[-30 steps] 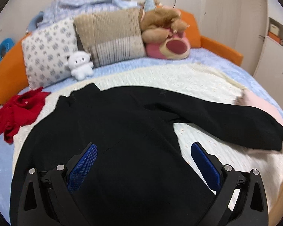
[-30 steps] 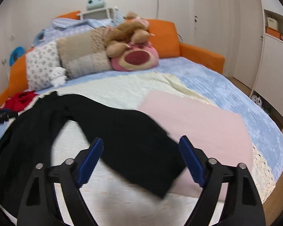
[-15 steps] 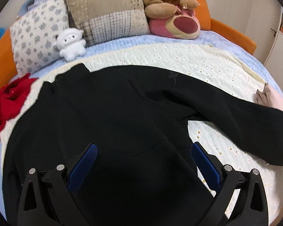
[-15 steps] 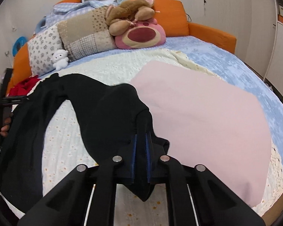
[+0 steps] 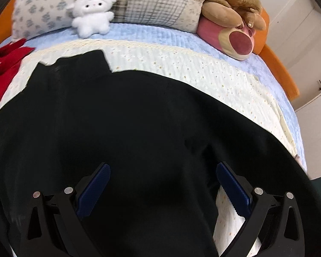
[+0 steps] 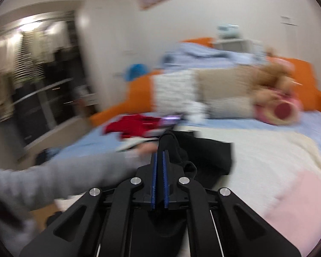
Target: Fold large clothes
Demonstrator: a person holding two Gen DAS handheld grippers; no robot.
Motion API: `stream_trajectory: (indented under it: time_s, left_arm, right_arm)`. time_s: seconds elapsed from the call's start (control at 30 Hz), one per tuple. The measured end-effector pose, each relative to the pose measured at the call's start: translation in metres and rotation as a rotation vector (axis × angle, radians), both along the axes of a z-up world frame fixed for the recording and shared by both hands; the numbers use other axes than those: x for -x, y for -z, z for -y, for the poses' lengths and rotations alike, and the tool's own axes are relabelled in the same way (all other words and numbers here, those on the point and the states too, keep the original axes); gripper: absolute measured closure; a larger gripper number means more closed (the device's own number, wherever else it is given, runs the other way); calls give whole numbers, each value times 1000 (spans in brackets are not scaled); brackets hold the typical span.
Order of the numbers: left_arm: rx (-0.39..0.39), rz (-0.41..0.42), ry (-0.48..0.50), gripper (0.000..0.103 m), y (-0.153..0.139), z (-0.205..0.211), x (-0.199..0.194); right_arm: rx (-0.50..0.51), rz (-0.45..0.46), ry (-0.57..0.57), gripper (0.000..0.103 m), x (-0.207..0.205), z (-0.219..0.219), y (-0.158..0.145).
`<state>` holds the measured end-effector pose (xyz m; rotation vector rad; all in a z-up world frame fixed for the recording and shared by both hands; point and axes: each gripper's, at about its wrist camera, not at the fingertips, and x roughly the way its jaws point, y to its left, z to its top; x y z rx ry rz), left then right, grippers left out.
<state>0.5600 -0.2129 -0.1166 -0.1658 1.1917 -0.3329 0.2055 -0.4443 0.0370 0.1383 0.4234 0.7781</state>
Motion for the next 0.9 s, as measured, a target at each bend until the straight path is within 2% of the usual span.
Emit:
stream_trajectory:
  time_s: [0.07,0.17,0.23,0.33,0.43,0.53,0.7,0.73,0.77,0.8,0.87,0.9]
  left_arm:
    - [-7,-28,40,2,6,7,-16]
    - [-55,-64,54,2,22,11,-33]
    - [-51,-66,48,2,30,10,-38]
    - [6,-61,-26,2,41,-5,-46]
    - [133,-39,-197,2,47,-43,-51]
    - [141,-15,-285,2,53,-70,-56]
    - [41,11,-225,2,52,-85,-55]
    - [23,20,-201,2,49,-88,-51]
    - [8,29,-193,2,46,-89,-48]
    - [-3,39,-175,2,43,-91,-43]
    - [-22,58,-125,2,34,-90,-29]
    - [-32,63,-105,2,31,-90,-25]
  right_arm:
    - [-16,-11,-127,98,8,-31,3]
    - [-9,-47,-243,98,12,-67,18]
    - [1,-74,-290,98,13,-85,29]
    - [-5,-136,-353,98,13,-106,51]
    - [36,-187,-391,98,12,-128,75]
    - [121,-232,-411,98,13,-151,102]
    - [338,-289,-423,93,20,-175,154]
    - [367,-311,-430,91,19,-175,160]
    - [374,-328,-432,75,20,-175,162]
    - [343,-348,-433,54,16,-166,161]
    - [289,-324,-400,33,9,-148,149]
    - [256,-293,-354,32,4,-133,138]
